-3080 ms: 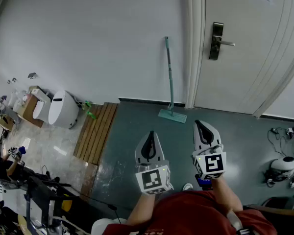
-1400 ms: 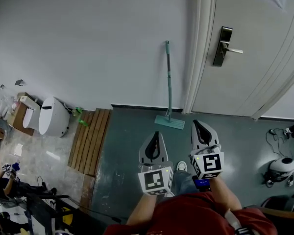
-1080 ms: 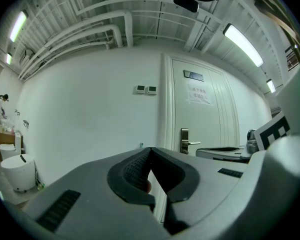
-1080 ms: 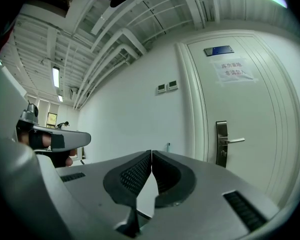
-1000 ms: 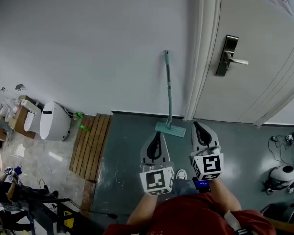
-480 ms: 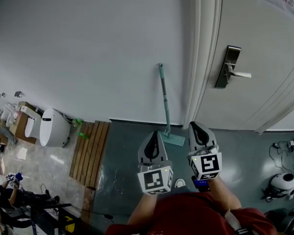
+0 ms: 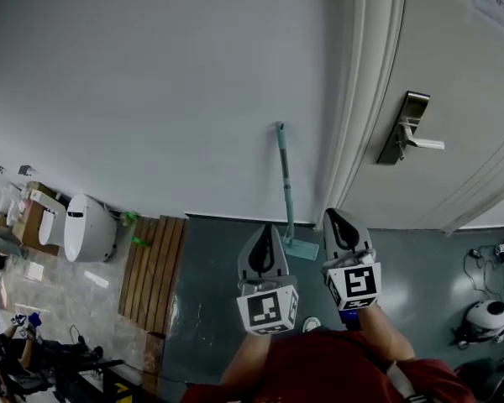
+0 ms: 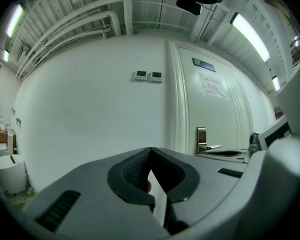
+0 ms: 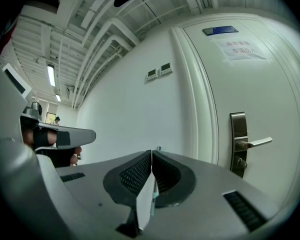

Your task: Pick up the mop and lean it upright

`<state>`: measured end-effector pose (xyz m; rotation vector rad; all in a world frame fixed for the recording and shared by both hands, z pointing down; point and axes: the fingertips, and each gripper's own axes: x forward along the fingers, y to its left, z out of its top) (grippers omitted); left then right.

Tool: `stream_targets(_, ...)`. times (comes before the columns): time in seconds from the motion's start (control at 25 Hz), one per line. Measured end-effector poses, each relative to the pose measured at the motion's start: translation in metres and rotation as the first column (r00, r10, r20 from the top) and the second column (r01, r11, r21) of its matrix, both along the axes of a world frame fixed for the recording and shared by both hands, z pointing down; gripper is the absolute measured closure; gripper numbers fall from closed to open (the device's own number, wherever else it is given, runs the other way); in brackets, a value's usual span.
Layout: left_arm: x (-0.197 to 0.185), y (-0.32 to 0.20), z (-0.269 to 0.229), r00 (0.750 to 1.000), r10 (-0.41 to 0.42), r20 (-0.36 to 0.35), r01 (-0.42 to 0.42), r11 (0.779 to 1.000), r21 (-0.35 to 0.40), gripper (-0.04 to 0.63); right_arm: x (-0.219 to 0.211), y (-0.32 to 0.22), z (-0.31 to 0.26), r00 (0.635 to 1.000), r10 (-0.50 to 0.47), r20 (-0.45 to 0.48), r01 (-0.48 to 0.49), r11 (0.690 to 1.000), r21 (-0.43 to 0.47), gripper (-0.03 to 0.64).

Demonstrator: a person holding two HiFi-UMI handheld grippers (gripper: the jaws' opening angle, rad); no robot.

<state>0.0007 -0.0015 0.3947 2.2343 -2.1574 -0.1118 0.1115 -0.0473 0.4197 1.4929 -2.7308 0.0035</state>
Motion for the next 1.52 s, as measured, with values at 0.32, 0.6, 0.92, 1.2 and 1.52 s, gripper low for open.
stream_targets(0.32,-0.048,-0.082,-0.006,0.997,0.075,0.002,-0.075,0.997,0.004,0.583,-0.044,-0.071,-0.002,0.997,0.077,-0.016,-0.077,0.997,-0.003,0.598)
stream_targets(0.6,-0.093,-0.146,-0.008,0.991,0.130,0.019,-0.130,0.992,-0.005,0.583,-0.087,-0.131,-0.009,0.990,0.139,-0.012,-0.139,0.990,-0.005,0.598)
stream_targets(0.92,-0.116,-0.185,-0.010,0.982,0.184,0.028,-0.184,0.983,-0.006,0.583,-0.114,-0.166,-0.007,0.982,0.189,-0.013,-0.189,0.982,-0.008,0.598)
stream_targets(1.2,-0.114,-0.202,-0.007,0.987,0.161,0.021,-0.161,0.987,0.019,0.583,-0.115,-0.184,-0.002,0.984,0.173,-0.030,-0.173,0.985,-0.014,0.598)
stream_targets(1.52,-0.109,-0.211,-0.003,0.991,0.129,0.040,-0.130,0.991,0.017,0.583,-0.111,-0.198,0.009,0.989,0.143,-0.032,-0.144,0.989,-0.033,0.598)
